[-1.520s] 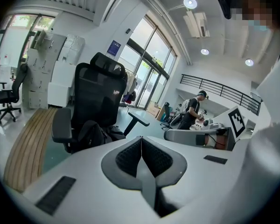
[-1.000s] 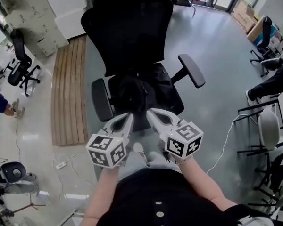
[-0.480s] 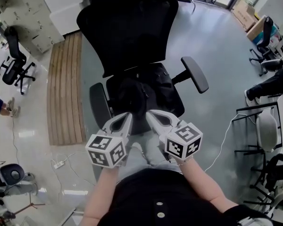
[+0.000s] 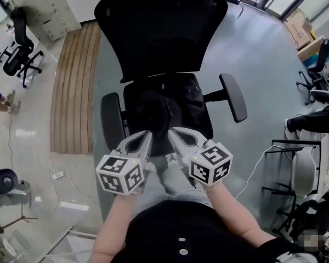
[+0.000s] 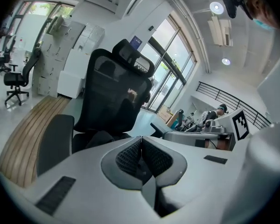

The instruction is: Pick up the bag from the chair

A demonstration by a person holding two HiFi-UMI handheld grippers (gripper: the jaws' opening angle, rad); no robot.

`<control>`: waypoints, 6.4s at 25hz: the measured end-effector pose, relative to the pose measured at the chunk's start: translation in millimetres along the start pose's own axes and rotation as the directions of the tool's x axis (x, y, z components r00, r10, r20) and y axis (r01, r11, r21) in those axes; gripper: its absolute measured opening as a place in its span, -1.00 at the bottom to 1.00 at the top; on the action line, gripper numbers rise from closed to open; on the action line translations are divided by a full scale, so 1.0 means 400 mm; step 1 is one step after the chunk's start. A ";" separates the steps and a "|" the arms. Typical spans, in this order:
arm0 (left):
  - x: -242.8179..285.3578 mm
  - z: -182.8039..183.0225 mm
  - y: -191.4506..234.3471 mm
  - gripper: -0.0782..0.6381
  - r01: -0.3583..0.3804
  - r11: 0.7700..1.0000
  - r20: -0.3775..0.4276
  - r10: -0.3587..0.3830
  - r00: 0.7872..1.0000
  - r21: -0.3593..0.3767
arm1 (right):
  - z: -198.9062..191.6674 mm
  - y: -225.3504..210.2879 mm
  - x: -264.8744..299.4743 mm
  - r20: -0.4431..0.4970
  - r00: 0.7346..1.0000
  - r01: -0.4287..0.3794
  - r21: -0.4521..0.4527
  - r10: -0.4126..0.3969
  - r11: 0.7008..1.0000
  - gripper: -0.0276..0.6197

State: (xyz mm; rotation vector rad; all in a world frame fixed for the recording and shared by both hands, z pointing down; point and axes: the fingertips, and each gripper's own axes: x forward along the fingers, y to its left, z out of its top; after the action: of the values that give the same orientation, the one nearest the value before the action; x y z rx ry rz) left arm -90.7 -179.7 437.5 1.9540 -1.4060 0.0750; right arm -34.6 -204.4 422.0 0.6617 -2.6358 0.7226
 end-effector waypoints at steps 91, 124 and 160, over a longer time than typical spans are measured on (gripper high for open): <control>0.432 -0.251 0.412 -0.73 -0.319 0.917 -0.064 0.313 0.948 -0.241 | -0.309 -0.468 0.537 -0.292 0.948 -0.102 0.088 0.124 0.991 -0.74; 0.115 0.089 0.060 -0.73 -0.094 0.995 0.066 0.095 0.993 -0.019 | 0.013 -0.184 0.104 -0.036 0.999 -0.010 0.090 0.014 0.996 -0.78; -0.079 0.416 -0.173 -0.73 0.027 0.980 0.286 -0.083 0.955 0.195 | 0.460 -0.009 -0.158 0.296 0.952 -0.066 -0.053 0.079 0.996 -0.77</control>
State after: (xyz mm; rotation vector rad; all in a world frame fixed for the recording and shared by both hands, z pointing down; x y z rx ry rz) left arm -102.6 -239.5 265.2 2.2316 -1.5797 -0.1161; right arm -13.8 -285.5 246.2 0.7142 -2.9560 0.6265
